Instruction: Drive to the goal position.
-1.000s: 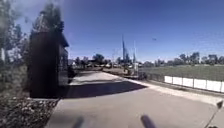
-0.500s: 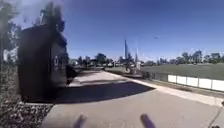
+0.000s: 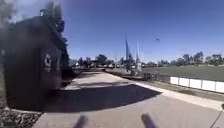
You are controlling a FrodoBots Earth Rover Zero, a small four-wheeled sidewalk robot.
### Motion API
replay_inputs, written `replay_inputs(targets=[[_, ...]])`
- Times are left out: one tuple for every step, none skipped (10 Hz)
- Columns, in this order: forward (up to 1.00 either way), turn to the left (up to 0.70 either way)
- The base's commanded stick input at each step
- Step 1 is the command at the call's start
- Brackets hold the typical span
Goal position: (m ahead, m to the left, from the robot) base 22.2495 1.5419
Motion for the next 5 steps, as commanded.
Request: replay_inputs(targets=[[0.7,0.31],[0.7,0.35],[0.7,0.35],[0.7,0.31],[0.7,0.2]])
